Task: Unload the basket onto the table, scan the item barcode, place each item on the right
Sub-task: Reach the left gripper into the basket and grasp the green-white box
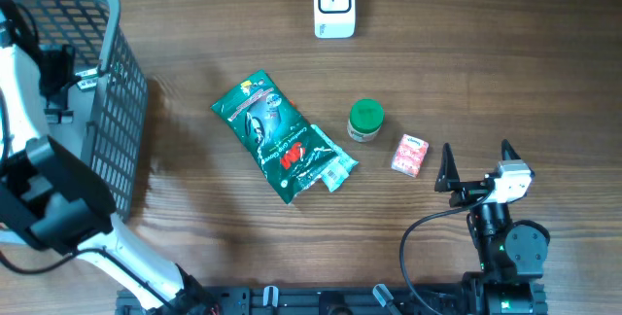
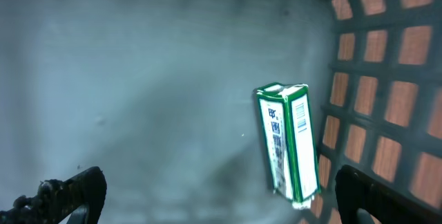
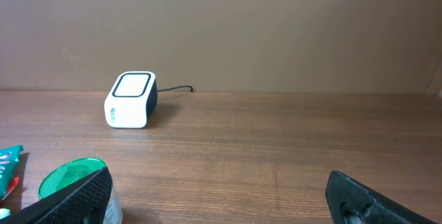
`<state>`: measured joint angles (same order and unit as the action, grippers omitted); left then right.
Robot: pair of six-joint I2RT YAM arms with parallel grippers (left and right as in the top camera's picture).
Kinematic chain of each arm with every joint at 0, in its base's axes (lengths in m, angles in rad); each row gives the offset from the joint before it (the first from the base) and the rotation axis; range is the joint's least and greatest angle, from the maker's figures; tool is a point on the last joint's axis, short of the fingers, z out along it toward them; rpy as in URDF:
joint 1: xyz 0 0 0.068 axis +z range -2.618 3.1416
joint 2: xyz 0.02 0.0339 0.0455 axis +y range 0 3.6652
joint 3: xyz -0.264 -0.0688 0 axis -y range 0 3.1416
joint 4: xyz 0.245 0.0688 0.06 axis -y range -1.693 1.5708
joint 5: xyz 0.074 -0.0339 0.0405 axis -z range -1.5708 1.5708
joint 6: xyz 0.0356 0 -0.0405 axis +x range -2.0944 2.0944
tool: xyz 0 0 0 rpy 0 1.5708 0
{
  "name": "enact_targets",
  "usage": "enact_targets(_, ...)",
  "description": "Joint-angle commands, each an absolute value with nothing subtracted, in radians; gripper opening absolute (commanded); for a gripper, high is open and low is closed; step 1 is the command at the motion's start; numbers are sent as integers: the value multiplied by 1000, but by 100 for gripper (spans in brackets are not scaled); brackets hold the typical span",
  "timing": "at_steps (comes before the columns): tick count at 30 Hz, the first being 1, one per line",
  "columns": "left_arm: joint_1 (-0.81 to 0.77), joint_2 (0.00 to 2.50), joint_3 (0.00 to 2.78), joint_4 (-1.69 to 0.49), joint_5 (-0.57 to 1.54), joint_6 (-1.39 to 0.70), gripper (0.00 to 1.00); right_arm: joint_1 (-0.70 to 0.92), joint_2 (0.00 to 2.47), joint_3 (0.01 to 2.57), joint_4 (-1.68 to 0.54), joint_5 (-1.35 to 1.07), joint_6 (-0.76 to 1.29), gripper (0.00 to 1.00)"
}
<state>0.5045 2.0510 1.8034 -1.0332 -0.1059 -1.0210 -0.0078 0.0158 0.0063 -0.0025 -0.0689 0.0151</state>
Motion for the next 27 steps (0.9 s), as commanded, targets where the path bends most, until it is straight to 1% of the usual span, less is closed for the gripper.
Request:
enact_targets(1,472,2115,1803,-999,-101,-1058,100,-12,14,6,0,-55,27,100)
enact_targets(7,451,2160,1803,-940,-102,-1064,100,-12,14,6,0,-55,28,100)
enact_targets(15,447,2220,1799,-931,-101,-1062,100,-12,14,6,0,-55,28,100)
enact_targets(23,445,2284,1799,-907,-101,-1051,97,-12,14,6,0,-55,28,100)
enact_targets(24,444,2286,1799,-915,-101,-1051,91,-12,14,6,0,-55,28,100)
enact_targets(25,444,2286,1799,-928,-101,-1051,77,-12,14,6,0,-55,27,100)
enact_targets(26,444,2286,1799,-944,-101,-1051,57,-12,14,6,0,-55,28,100)
enact_targets(27,444,2285,1799,-955,-101,-1051,52,-12,14,6,0,-55,27,100)
